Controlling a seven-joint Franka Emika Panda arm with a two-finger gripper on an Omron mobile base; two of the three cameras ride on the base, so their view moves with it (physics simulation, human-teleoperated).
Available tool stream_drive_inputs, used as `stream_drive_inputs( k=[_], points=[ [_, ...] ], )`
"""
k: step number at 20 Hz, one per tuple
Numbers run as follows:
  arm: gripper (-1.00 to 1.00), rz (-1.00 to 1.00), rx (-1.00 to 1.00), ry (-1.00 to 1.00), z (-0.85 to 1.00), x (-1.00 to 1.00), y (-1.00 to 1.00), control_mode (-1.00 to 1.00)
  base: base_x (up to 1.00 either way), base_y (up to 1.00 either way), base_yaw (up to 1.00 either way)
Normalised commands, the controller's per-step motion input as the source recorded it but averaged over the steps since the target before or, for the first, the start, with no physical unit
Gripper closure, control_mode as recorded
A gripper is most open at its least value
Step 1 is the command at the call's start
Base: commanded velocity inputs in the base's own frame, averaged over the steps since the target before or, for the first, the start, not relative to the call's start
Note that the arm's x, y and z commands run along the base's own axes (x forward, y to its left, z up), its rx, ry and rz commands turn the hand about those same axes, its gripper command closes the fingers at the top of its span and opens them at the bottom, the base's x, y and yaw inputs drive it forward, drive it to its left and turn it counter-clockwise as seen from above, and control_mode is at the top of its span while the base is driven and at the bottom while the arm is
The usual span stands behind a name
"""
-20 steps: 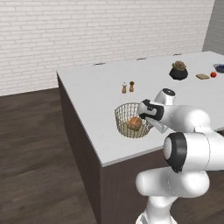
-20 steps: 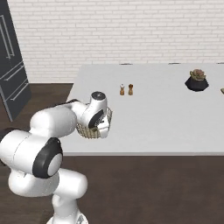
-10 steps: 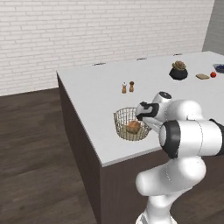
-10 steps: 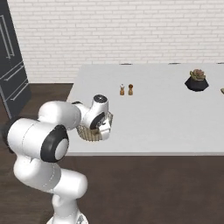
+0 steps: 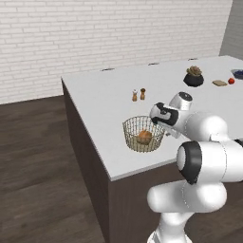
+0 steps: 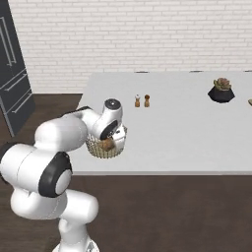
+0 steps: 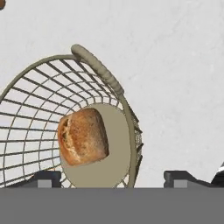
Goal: Open the cabinet, pick up the bread from the cabinet and place it in the basket. Then move the basket to the dining counter.
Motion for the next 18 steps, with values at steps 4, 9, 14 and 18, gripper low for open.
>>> stream_drive_inputs(
  k=[4,9,14,18],
  points=[
    [-1.00,0.16,-0.05,-0.17,0.73,-0.46,0.01,-1.00,0.00,0.00,0.00],
    [-1.00,0.16,-0.02,-0.12,0.65,-0.40,0.00,-1.00,0.00,0.00,0.00],
    [-1.00,0.15,-0.03,-0.17,0.53,-0.42,0.00,-1.00,0.00,0.00,0.00],
    [-1.00,0.16,-0.03,-0.20,0.40,-0.40,0.00,-1.00,0.00,0.00,0.00]
  ],
)
